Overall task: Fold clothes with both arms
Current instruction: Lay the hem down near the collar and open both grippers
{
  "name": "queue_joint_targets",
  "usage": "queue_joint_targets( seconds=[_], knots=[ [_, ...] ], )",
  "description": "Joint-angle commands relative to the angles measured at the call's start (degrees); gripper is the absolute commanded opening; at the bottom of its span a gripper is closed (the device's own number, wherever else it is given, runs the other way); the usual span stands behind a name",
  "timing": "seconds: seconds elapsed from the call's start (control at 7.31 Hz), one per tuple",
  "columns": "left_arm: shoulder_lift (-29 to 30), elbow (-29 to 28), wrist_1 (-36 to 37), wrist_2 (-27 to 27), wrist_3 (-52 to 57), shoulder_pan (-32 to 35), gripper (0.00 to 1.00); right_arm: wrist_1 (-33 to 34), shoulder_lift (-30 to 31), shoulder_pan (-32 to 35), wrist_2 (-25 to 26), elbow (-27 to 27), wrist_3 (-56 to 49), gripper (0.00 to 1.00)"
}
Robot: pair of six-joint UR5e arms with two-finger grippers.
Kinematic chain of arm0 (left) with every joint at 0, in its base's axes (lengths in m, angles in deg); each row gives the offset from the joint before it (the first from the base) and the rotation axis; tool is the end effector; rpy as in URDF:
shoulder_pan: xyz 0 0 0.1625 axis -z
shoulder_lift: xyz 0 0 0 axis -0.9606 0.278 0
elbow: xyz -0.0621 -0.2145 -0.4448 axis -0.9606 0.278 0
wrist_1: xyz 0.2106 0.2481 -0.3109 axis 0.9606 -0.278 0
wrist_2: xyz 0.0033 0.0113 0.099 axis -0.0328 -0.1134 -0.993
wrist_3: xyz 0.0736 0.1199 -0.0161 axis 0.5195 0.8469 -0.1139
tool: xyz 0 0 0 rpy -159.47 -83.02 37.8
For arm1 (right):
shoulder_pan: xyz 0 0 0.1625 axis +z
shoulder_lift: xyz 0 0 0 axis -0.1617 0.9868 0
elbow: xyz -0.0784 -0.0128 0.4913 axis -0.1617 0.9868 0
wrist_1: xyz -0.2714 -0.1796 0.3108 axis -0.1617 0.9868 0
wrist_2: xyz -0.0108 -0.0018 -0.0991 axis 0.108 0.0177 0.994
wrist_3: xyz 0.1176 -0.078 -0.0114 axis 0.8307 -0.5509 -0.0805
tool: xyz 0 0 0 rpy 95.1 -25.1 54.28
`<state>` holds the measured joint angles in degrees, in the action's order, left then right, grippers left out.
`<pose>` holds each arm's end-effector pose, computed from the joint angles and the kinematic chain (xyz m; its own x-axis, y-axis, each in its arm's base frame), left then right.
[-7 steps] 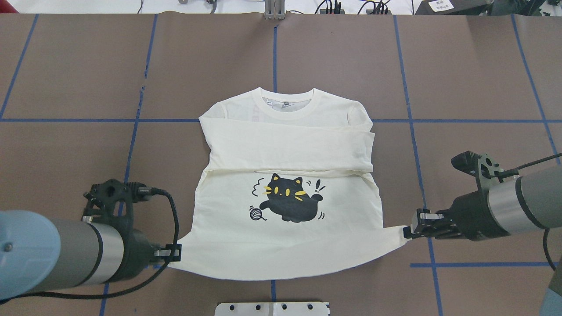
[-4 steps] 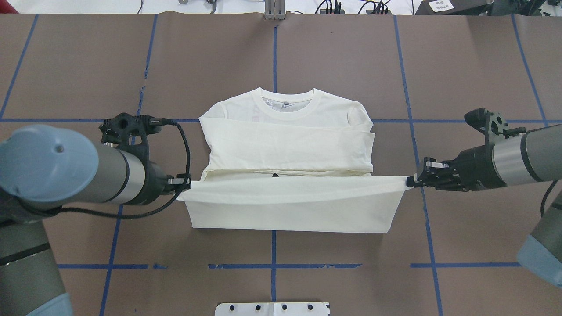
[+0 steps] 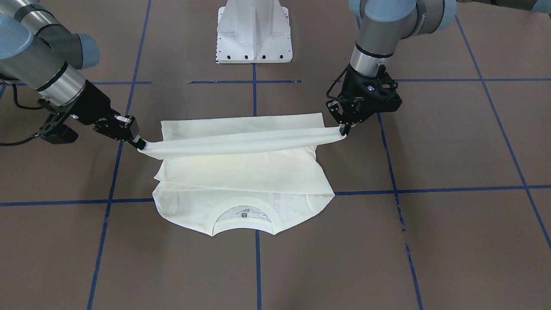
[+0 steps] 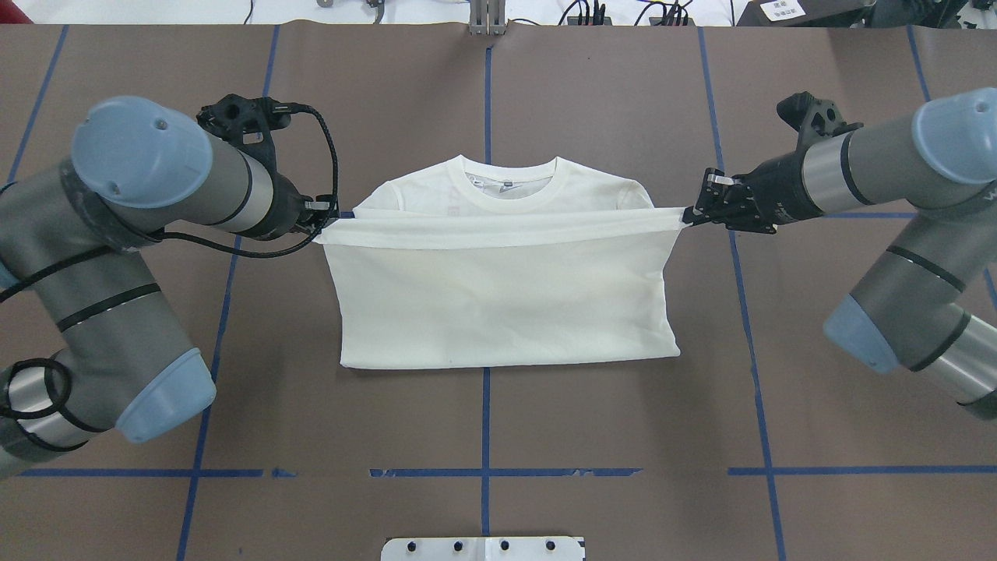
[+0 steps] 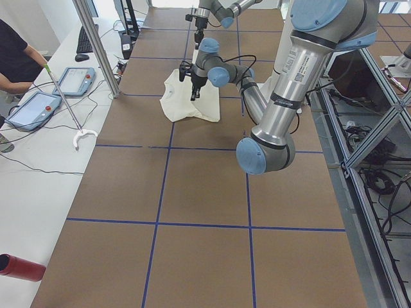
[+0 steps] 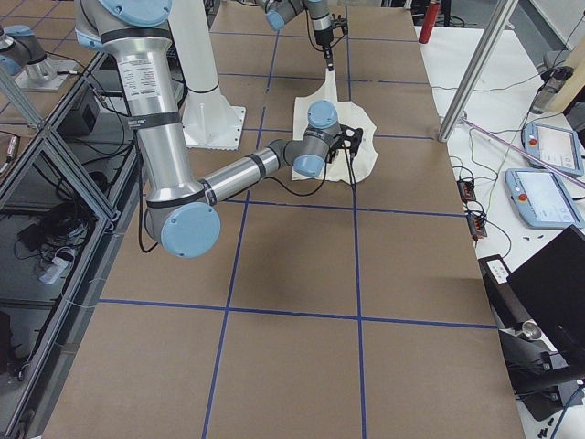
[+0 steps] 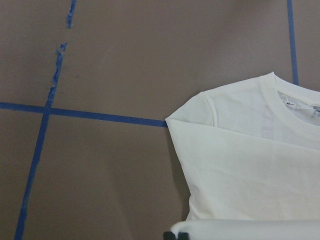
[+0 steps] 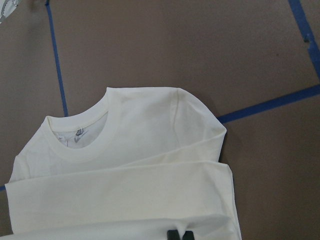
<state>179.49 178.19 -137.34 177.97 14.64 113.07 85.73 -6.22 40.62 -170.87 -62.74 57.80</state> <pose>0.4775 -0.5197 0.3175 0.6074 -0.0887 -0.7895 0.2949 0.9479 0.1203 -0.3934 -0.5531 0.4313 0.2666 0.2550 0.9295 -0.2978 0.9390 -0.1722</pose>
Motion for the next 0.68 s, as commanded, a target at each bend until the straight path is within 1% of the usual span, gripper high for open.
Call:
queue_joint_targets(
  seconds=[0.0, 0.27, 0.41, 0.55],
  knots=[
    [1.8, -7.4, -6.1, 0.0, -0.3, 0.1, 0.00, 0.0, -5.7, 1.3, 0.1, 7.7, -0.2, 0.00],
    [4.3, -13.6, -8.9, -0.2, -0.5, 0.2, 0.00, 0.0, -7.5, 1.1, 0.4, 11.5, -0.2, 0.00],
    [5.6, -17.6, -11.0, -0.3, -0.4, 0.7, 0.00, 0.0, -7.5, 1.2, 1.2, 12.9, -2.2, 0.00],
    [5.9, -20.5, -14.1, -0.4, -0.4, 1.1, 0.00, 0.0, -7.6, 1.2, 1.6, 13.8, -2.7, 0.00]
  ],
)
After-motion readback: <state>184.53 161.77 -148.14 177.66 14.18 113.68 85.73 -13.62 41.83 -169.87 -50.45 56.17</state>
